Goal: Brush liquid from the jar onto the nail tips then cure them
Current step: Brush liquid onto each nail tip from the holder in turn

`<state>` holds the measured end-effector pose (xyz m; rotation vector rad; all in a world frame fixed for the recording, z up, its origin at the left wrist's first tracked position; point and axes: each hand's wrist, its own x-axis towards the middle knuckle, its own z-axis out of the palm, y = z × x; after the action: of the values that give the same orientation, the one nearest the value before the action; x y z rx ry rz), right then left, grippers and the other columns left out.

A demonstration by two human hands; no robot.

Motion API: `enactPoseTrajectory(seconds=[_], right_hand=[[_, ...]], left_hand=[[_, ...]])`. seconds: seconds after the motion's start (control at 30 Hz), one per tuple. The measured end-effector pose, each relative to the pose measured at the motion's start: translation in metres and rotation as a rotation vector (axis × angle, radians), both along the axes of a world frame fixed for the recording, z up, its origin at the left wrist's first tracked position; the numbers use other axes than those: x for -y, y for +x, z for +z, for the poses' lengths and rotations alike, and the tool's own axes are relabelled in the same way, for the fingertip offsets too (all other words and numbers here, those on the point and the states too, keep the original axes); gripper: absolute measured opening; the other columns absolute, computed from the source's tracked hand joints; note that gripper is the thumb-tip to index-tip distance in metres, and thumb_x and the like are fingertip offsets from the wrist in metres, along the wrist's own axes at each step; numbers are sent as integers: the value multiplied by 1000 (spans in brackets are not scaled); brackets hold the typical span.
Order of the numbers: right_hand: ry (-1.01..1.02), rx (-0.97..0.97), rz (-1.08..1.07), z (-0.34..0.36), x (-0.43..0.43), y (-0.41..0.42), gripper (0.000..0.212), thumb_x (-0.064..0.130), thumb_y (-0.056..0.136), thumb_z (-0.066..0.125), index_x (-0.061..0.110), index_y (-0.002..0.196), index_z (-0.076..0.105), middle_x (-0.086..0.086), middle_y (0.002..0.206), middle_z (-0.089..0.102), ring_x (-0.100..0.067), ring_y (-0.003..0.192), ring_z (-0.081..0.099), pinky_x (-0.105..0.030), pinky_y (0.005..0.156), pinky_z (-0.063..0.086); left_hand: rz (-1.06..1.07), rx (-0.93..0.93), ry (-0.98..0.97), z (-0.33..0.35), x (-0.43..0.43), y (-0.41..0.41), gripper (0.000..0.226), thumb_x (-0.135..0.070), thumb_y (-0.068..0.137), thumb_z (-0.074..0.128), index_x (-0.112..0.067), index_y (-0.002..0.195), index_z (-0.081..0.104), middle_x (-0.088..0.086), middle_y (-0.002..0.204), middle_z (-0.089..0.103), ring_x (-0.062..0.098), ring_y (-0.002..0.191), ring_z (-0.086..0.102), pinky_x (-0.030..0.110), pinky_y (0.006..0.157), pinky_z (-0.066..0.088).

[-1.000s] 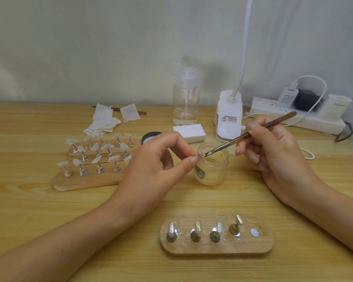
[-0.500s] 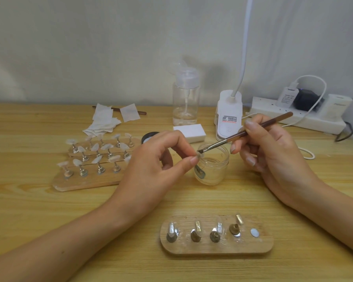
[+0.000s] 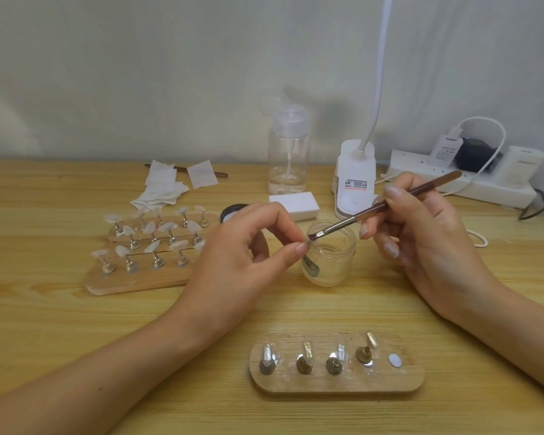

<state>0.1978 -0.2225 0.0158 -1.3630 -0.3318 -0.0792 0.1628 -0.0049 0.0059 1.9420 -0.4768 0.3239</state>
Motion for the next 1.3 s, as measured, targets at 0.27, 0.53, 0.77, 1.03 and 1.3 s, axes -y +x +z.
enactPoseTrajectory(seconds=[0.27, 0.53, 0.77, 1.03, 1.3], right_hand=[[-6, 6, 5, 1, -1, 0, 23, 40, 86, 61, 23, 76, 49, -5, 65, 66, -10, 44, 42, -26, 43, 18], [14, 7, 20, 0, 1, 0, 19, 35, 89, 56, 23, 75, 51, -5, 65, 66, -8, 44, 42, -17, 41, 26], [27, -33, -30, 1, 1, 1, 17, 34, 87, 58, 27, 73, 53, -6, 63, 66, -8, 42, 39, -14, 39, 28], [2, -39, -42, 1, 1, 1, 18, 37, 84, 59, 26, 73, 52, -6, 65, 67, -8, 42, 38, -16, 38, 25], [-4, -47, -64, 0, 1, 1, 18, 39, 82, 60, 24, 75, 51, -7, 65, 67, -8, 42, 37, -15, 38, 25]], left_hand=[[0, 3, 12, 0, 0, 0, 13, -20, 88, 74, -28, 79, 67, -16, 85, 65, 21, 57, 49, 11, 52, 38], [1, 8, 12, -1, -1, 1, 14, -21, 88, 74, -29, 80, 67, -17, 83, 64, 21, 56, 49, 10, 52, 37], [-8, -4, -3, 0, 0, 1, 11, -20, 88, 74, -27, 80, 68, -22, 78, 63, 9, 52, 45, 7, 48, 37], [1, -9, -3, 0, 0, 1, 11, -21, 88, 74, -26, 80, 68, -20, 81, 63, 20, 54, 47, 8, 47, 38], [-1, -8, -2, 0, 0, 0, 12, -22, 87, 74, -28, 79, 68, -18, 82, 65, 11, 52, 46, 9, 46, 38]])
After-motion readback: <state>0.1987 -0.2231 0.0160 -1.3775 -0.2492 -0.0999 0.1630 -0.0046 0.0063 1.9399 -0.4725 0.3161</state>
